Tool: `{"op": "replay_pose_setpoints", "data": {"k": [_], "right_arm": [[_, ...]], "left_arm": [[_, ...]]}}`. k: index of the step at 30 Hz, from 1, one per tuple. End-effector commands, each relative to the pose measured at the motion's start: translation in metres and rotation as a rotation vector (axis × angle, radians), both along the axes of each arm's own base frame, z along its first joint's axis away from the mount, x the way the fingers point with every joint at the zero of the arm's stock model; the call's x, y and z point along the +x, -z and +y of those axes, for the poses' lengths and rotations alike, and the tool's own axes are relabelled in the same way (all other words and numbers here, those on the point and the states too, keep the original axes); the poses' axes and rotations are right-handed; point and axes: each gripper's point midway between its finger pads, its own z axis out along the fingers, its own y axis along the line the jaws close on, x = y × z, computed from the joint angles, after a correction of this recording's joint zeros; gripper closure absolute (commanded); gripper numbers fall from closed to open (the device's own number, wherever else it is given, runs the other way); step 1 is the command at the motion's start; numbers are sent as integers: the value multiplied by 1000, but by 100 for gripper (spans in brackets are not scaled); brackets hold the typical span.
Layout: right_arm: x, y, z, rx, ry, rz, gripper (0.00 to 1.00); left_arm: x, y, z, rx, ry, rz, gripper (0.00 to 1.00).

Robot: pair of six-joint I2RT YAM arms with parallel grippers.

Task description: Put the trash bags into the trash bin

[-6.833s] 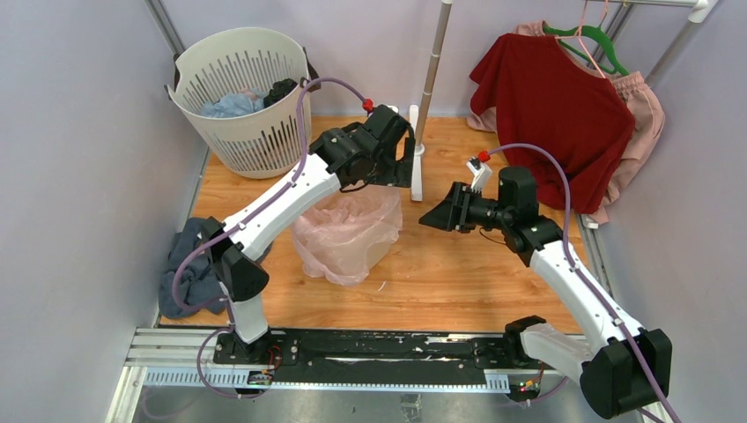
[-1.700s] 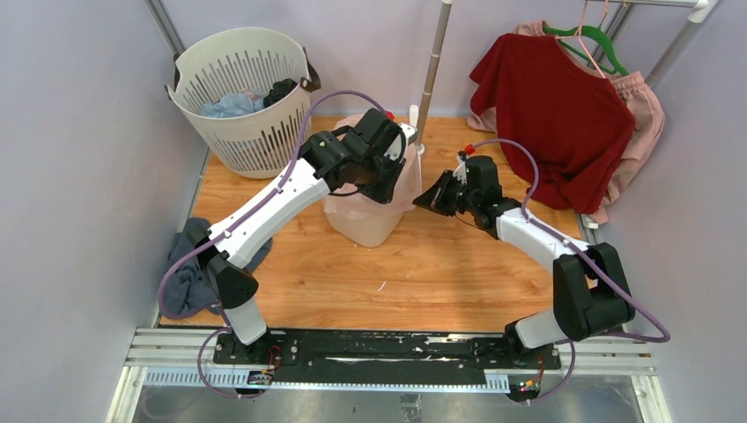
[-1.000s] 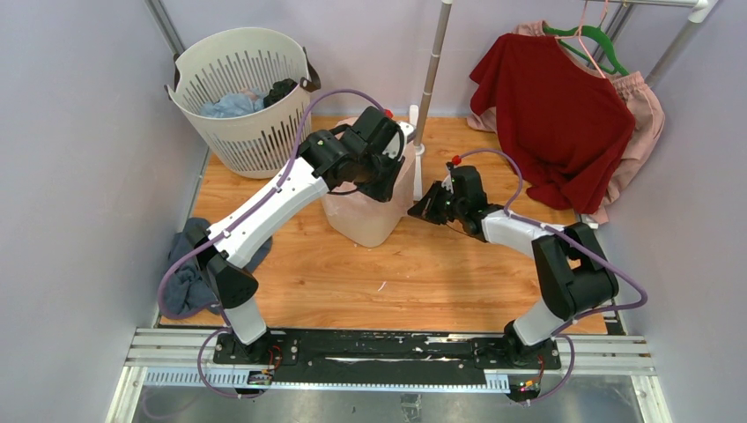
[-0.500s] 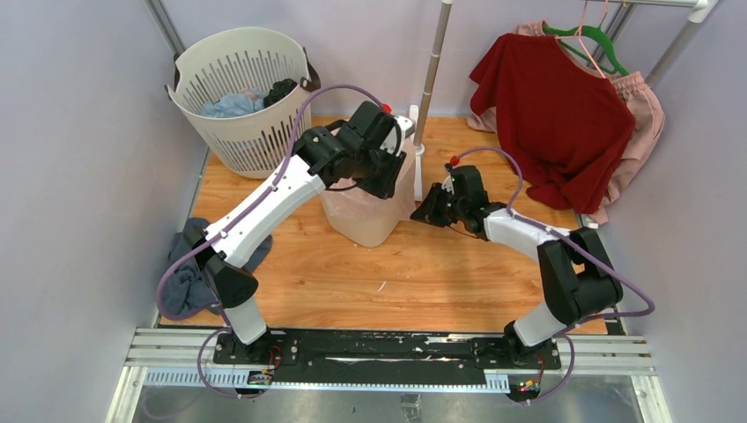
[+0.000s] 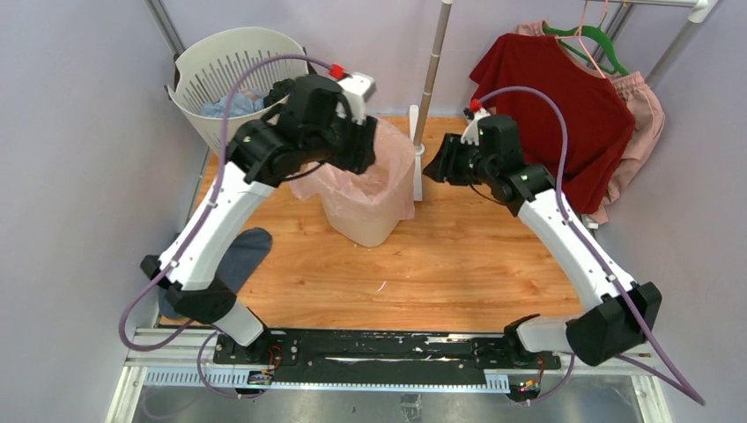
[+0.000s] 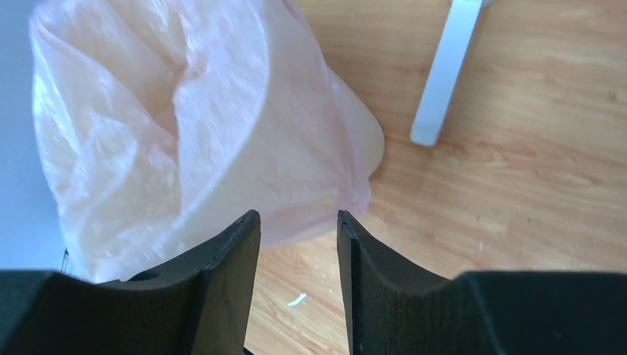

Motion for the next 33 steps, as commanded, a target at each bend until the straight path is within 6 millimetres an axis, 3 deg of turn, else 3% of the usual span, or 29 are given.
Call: {"op": "replay_pose_setpoints", "data": {"k": [1,6,13,21,26,33], "right_arm": [[11,-7,9,-28,7,63,53],[32,-23,16,-59,34,59,51],[46,-25,31,-82,33,72,49],[37,-7,53,-240,39,153,49],[30,7,63,-426,80,181,48],[29,39,57,-583,128,245,48]], "left_arm": [[24,-28,77,20,-246,-112,44],[32,-24,142,-4,-452,-146,40],[37,16,188,-20,-595,-108,40],[49,53,201,-23,-640,-65,40],[57,83,208,-29,-672,-37,41],[70,136,203,-46,-667,26,45]]}}
